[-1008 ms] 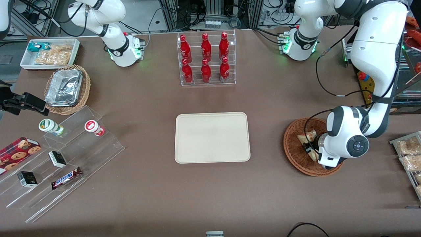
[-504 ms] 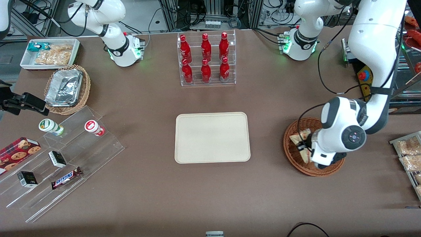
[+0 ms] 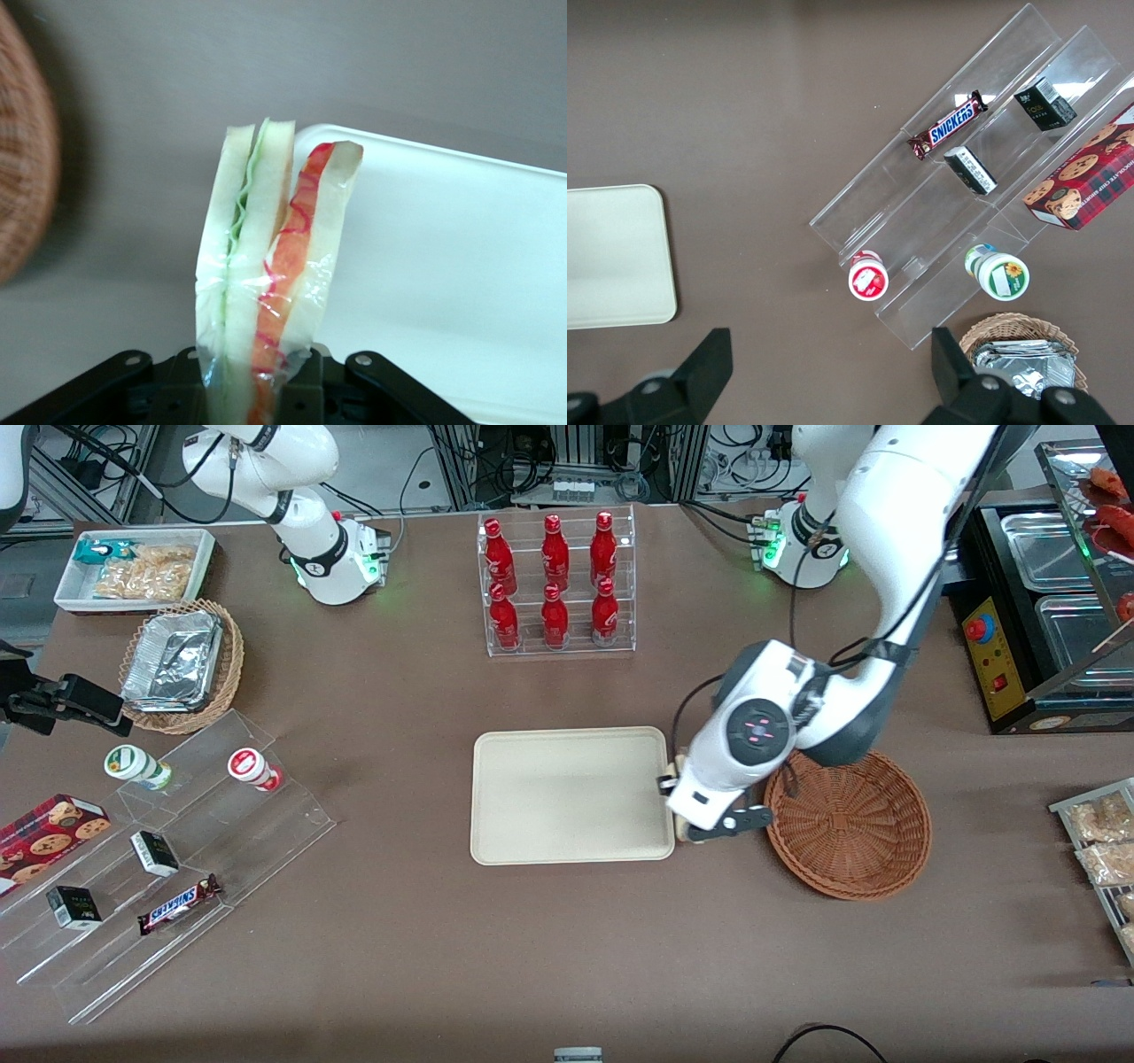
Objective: Place sandwich from basket to tray
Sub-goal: 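Lift the sandwich and carry it toward the cream tray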
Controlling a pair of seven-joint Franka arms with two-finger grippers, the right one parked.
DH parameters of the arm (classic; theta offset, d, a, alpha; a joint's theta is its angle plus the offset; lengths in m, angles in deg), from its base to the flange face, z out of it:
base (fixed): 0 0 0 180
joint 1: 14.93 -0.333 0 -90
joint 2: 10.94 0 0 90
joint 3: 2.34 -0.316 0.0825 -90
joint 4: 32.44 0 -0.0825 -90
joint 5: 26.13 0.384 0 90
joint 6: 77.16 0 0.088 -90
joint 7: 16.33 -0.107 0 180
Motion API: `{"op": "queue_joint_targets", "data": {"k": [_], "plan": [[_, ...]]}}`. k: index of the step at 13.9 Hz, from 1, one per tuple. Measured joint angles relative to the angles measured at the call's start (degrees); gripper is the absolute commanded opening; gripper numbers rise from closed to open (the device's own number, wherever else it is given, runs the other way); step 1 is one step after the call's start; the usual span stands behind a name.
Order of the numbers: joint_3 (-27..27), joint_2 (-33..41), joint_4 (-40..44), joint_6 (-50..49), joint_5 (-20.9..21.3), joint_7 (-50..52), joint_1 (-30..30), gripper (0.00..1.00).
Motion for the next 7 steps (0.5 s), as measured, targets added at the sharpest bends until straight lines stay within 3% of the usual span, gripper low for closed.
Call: {"op": "queue_joint_targets", "data": {"k": [2, 7], "plan": [[0.0, -3.2, 3.5, 0.0, 2.2, 2.4, 3.2, 0.15], [-0.1, -11.4, 11.7, 0.1, 3.0, 6.0, 9.3, 0.16]]}}
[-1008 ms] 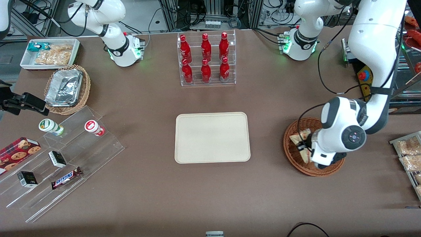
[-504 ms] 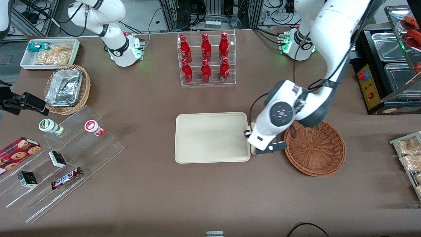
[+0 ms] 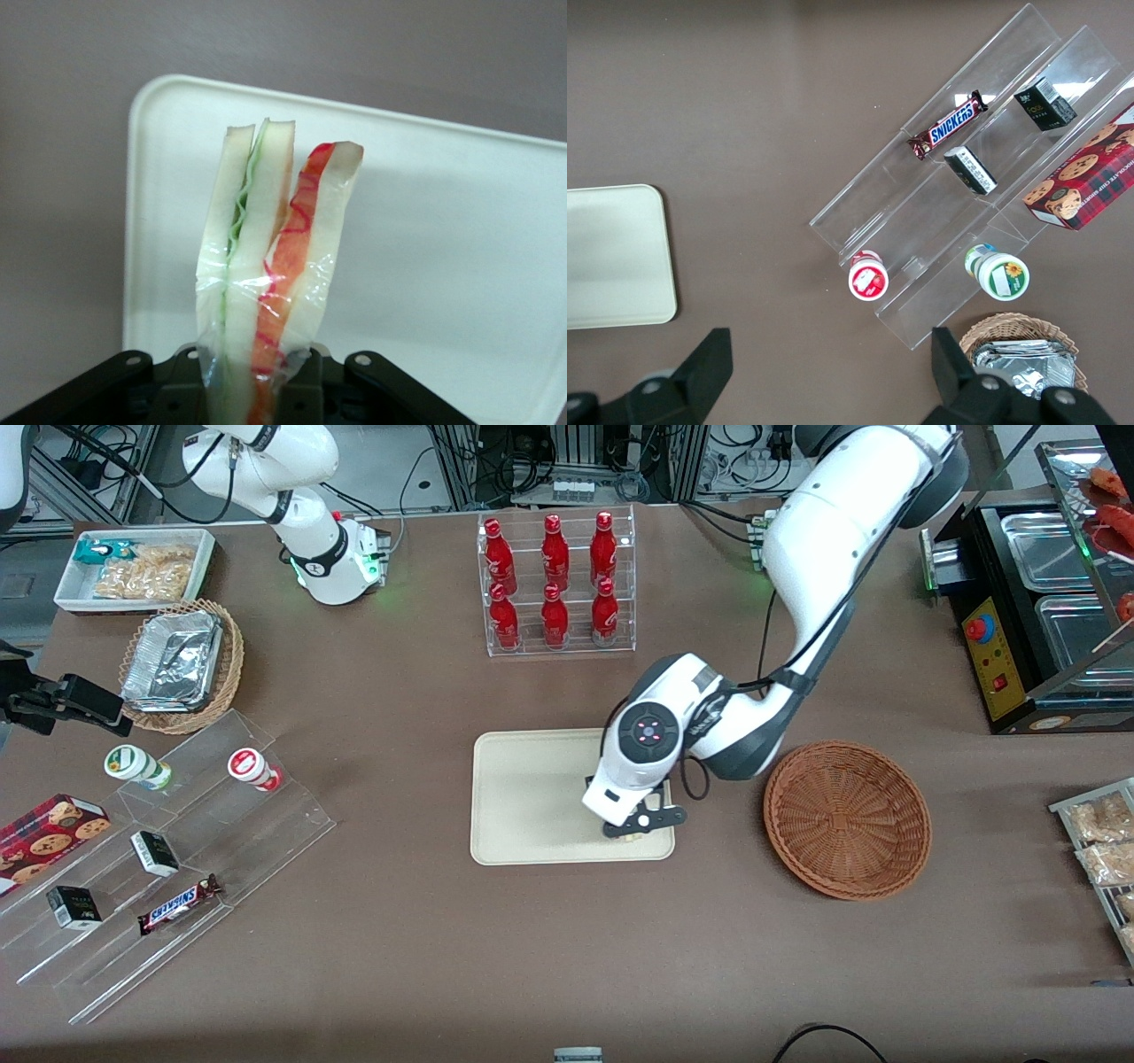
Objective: Place sandwich from basket to tray
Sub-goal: 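Lift the sandwich and carry it toward the cream tray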
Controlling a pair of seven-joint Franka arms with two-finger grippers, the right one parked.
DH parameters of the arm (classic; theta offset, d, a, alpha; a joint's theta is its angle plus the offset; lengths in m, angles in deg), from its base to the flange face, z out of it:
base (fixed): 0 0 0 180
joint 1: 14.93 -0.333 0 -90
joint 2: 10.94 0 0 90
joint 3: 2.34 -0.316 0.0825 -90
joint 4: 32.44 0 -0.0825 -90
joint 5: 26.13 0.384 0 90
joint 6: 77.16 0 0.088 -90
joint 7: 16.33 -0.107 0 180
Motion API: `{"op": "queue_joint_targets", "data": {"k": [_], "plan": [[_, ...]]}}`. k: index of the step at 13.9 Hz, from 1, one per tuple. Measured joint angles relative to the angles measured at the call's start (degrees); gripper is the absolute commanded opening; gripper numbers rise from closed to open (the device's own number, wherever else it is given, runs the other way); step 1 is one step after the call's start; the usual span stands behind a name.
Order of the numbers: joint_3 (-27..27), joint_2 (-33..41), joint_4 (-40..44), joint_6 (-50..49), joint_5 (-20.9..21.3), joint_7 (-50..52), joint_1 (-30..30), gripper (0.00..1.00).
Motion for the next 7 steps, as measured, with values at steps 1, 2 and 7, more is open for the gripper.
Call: {"op": "queue_joint_targets", "data": {"k": [1, 2, 7], "plan": [[0.0, -1.3, 1.3, 0.0, 0.7, 1.5, 1.5, 0.16], [0.0, -2.5, 2.5, 0.0, 1.6, 3.1, 2.8, 0.17], [-0.1, -6.9, 6.5, 0.0, 2.7, 4.8, 4.9, 0.25]]}}
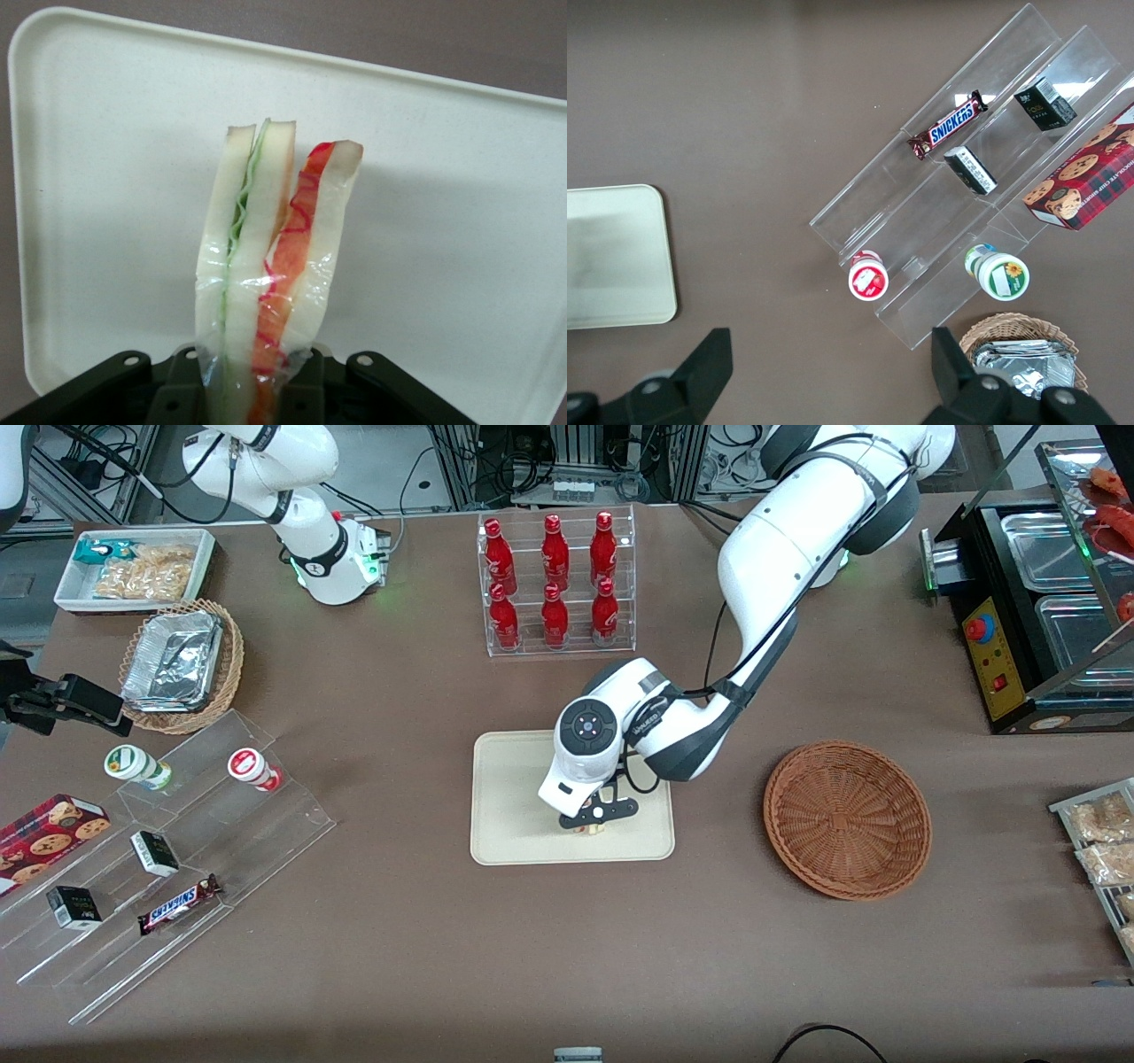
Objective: Place sandwich from basket to tray
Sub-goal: 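Lower the sandwich onto the tray and open the left gripper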
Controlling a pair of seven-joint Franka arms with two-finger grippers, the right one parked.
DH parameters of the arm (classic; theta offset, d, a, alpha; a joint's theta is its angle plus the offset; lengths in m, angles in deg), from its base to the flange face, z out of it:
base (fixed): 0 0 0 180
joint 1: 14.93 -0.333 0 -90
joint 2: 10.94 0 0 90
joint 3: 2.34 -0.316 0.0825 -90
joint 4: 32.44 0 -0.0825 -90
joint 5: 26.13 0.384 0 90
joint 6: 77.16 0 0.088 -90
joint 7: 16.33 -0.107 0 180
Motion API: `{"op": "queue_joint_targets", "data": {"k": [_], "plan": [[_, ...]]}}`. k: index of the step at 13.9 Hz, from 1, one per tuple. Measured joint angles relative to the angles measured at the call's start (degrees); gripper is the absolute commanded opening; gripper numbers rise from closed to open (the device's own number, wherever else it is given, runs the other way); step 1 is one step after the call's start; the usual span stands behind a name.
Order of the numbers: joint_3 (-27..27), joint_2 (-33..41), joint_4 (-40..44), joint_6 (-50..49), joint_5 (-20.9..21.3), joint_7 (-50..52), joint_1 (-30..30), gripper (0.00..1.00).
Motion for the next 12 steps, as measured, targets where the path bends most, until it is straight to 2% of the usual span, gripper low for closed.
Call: {"op": "queue_joint_targets", "data": {"k": [2, 5, 6, 10, 12], "plan": [[0.0, -0.8, 0.6, 0.3, 0.0, 0.1, 0.0, 0.42], [0.0, -1.3, 0.7, 2.4, 0.0, 1.9, 0.6, 0.92], [0.0, -1.4, 0.8, 2.7, 0.0, 2.4, 0.7, 0.99], [-0.4, -1.4, 2.0, 2.9, 1.2, 3.6, 0.8, 1.00], [-2.3, -1.0, 3.7, 2.2, 1.5, 4.7, 0.8, 1.00]]}}
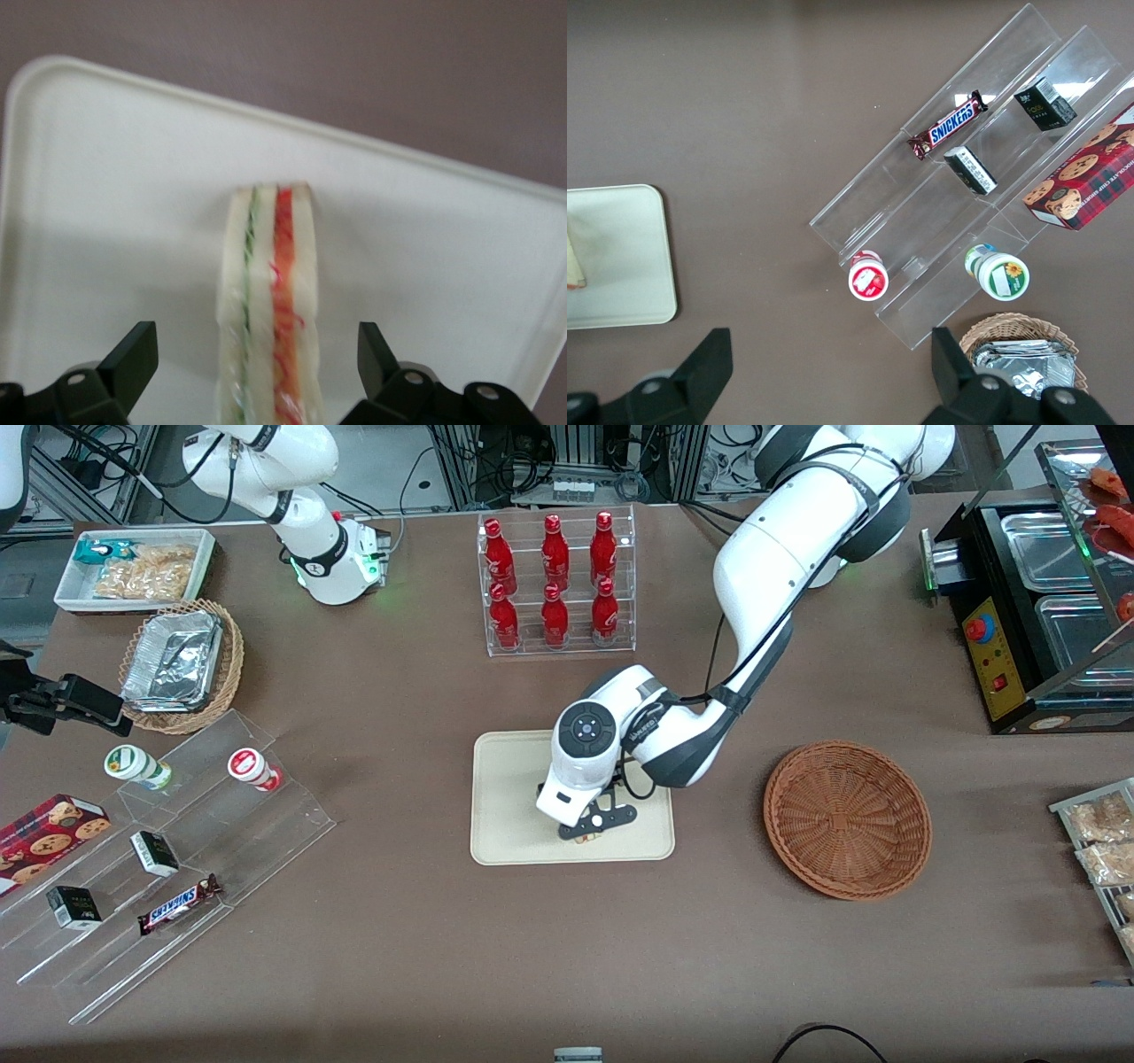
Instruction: Place sandwich from basket to tray
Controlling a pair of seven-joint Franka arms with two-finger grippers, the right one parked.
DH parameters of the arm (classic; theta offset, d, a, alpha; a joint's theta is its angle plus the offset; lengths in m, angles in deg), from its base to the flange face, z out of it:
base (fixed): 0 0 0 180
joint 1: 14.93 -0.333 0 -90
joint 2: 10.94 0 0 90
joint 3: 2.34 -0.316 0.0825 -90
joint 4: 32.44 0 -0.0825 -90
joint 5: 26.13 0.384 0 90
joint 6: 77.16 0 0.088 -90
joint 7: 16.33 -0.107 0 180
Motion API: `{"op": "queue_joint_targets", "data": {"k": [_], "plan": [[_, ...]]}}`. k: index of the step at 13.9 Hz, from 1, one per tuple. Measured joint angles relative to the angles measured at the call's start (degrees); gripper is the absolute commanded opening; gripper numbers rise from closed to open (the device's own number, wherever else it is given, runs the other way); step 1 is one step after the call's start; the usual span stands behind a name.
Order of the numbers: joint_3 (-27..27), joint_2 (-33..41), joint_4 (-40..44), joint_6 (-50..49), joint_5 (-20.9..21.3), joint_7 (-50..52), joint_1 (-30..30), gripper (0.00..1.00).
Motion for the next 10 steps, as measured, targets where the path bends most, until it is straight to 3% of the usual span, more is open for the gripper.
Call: {"op": "queue_joint_targets", "data": {"k": [6, 10], "plan": [[-2.7, 9.9, 2.6, -15.8, 0.0, 0.0, -4.4, 1.00], [-2.7, 18.7, 0.1, -30.0, -3.1, -13.0, -14.1, 1.00]]}}
